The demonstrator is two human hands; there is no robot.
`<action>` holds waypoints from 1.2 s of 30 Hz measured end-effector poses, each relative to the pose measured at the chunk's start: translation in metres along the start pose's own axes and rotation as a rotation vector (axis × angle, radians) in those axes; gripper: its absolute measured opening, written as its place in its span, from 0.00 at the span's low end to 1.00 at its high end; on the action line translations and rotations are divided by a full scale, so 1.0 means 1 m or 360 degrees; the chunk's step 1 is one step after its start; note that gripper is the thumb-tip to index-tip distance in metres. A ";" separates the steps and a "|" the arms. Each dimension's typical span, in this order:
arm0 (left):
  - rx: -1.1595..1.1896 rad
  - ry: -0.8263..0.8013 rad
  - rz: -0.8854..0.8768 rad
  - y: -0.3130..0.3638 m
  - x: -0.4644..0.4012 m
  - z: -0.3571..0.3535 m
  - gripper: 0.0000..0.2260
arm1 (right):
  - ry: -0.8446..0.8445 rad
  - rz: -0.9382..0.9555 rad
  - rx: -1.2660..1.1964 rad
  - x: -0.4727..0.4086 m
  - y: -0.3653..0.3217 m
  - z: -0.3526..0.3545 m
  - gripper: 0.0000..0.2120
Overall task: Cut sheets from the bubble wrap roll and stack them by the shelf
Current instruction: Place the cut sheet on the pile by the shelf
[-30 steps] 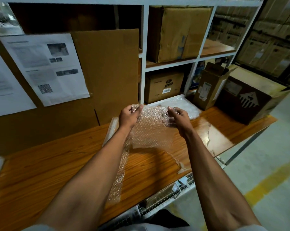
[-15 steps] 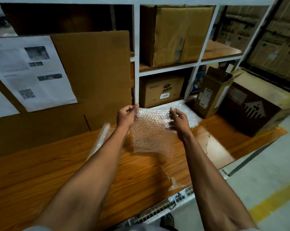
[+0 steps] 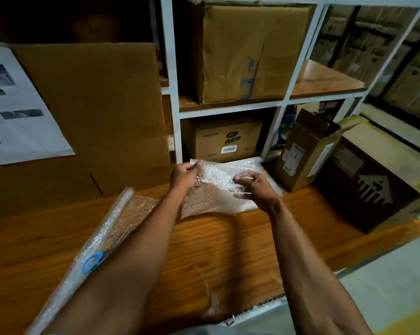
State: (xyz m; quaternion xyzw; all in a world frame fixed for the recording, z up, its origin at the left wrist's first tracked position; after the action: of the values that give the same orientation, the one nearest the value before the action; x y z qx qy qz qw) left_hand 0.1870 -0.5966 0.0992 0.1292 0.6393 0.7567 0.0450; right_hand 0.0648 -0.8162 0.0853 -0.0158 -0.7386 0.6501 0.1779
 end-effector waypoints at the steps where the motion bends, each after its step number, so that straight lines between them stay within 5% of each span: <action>1: -0.0011 0.0010 0.0004 0.002 0.000 -0.005 0.18 | 0.0024 0.0006 0.0001 -0.004 0.000 0.007 0.09; 5: 0.0134 -0.0033 0.0034 0.003 -0.003 -0.028 0.25 | 0.0110 0.0015 0.0009 -0.015 -0.005 0.028 0.10; 13: 0.0117 0.0050 0.0029 0.008 -0.024 -0.059 0.21 | 0.0192 0.0056 0.0044 -0.042 -0.010 0.071 0.14; 17: 0.0097 -0.0302 0.0181 -0.004 -0.023 -0.097 0.14 | 0.0253 0.0031 0.0005 -0.056 -0.007 0.092 0.15; 21: 0.0052 -0.0277 0.0264 -0.032 -0.041 -0.114 0.08 | 0.0273 -0.0096 -0.0115 -0.065 -0.004 0.107 0.17; 24: 0.0128 -0.0221 0.0343 -0.051 -0.057 -0.120 0.23 | 0.0079 -0.0308 -0.0045 -0.075 0.015 0.117 0.20; 26: 0.0114 -0.0204 0.0387 -0.058 -0.064 -0.126 0.36 | -0.0077 -0.0402 -0.0029 -0.081 0.030 0.124 0.31; 30: 0.0175 -0.0212 0.0426 -0.064 -0.071 -0.144 0.34 | -0.0249 -0.0364 -0.0114 -0.090 0.037 0.134 0.22; 36: 0.0274 -0.0195 0.0433 -0.074 -0.087 -0.165 0.30 | -0.0018 -0.0206 0.0226 -0.122 0.030 0.158 0.19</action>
State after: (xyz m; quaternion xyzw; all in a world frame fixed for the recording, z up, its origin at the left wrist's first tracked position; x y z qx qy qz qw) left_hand 0.2212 -0.7615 -0.0099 0.2638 0.6743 0.6890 -0.0302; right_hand 0.1282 -0.9934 0.0121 0.0483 -0.6910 0.6881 0.2161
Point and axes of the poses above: each hand's wrist, its own x-axis away from the middle knuckle, its own z-axis out of the back of the hand, y = z × x, the point moved 9 cm from there along -x, towards the middle knuckle, and after that the axes turned 1 degree about -y, right-handed, at the moved point
